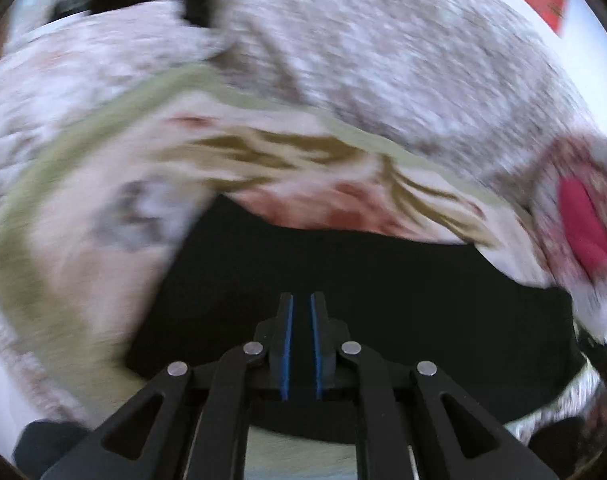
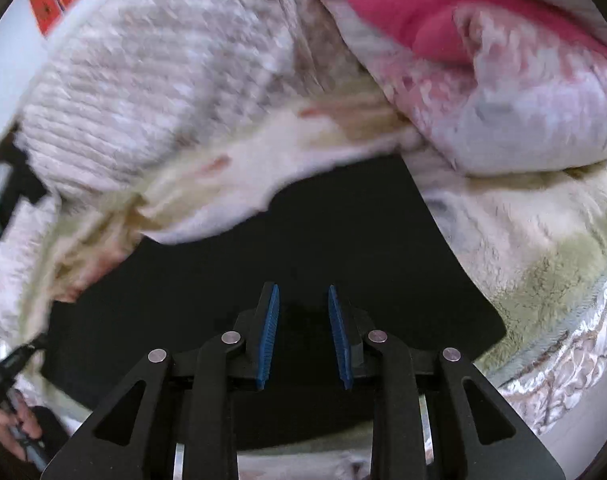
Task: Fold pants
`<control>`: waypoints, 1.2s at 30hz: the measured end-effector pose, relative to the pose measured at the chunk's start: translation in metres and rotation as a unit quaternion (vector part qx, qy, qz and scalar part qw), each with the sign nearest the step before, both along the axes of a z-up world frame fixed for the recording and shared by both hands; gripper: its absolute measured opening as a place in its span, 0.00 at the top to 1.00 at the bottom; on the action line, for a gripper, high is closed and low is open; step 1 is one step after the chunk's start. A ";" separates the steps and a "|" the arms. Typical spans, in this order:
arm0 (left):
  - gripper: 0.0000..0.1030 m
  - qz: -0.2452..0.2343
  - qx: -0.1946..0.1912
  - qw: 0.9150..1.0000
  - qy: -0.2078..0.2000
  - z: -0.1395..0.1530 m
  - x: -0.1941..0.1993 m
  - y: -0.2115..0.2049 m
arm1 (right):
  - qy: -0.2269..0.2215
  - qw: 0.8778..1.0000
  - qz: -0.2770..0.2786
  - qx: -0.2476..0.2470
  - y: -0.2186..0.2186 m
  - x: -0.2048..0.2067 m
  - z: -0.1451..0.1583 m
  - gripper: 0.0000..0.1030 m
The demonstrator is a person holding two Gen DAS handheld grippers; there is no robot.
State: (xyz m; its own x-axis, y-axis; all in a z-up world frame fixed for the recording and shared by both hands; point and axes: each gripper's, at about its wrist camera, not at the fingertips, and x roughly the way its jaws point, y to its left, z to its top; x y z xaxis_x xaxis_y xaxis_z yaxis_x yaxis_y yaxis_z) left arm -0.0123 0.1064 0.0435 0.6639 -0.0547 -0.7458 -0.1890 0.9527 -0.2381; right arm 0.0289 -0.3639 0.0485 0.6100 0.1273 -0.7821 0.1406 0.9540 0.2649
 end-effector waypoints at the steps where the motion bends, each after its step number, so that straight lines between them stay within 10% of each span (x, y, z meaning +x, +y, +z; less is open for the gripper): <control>1: 0.80 -0.020 0.007 1.000 0.004 -0.007 0.008 -0.010 | 0.011 1.000 -0.015 0.008 -0.007 0.004 -0.007 0.75; 4: 0.79 -0.035 -0.010 0.997 0.068 -0.034 0.024 -0.019 | -0.009 0.999 -0.039 0.008 -0.016 0.002 0.001 0.75; 17: 0.79 -0.064 0.026 0.996 0.052 -0.030 0.079 -0.047 | -0.010 1.000 -0.014 0.003 -0.024 0.068 -0.015 0.75; 36: 0.78 -0.065 0.085 0.994 0.025 -0.003 0.022 -0.061 | -0.019 0.986 0.157 -0.046 0.091 -0.019 0.000 0.63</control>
